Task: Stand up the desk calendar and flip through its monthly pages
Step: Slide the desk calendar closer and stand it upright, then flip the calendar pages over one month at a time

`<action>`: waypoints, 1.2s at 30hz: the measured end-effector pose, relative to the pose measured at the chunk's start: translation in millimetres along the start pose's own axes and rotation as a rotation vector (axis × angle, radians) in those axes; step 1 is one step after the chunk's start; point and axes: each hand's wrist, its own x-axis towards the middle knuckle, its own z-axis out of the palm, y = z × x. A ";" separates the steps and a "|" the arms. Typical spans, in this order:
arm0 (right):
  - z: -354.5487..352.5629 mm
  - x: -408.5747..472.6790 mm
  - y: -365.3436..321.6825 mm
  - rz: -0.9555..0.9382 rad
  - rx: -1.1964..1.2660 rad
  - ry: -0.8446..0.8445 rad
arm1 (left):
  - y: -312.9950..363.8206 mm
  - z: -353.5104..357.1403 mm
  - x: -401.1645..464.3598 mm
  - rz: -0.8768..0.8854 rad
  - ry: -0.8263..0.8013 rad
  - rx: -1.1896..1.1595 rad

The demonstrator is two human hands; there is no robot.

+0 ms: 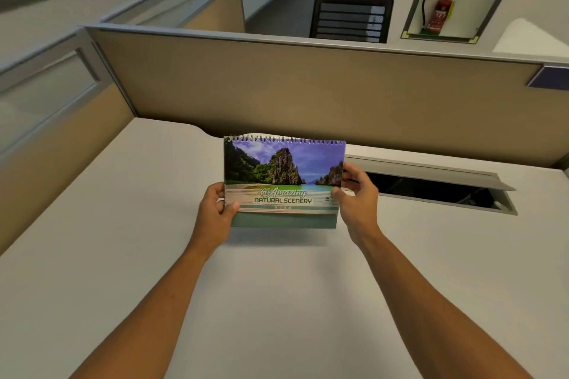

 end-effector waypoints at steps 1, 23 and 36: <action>3.2 2.6 1.2 -0.025 -0.009 -0.002 | -3.7 1.3 1.1 0.001 0.002 0.017; 22.3 -11.3 78.8 -0.013 -0.372 -0.229 | -69.5 23.7 14.0 0.003 0.053 0.207; 17.6 -18.5 60.5 0.123 -0.305 0.180 | -73.6 23.3 17.9 -0.025 0.045 0.272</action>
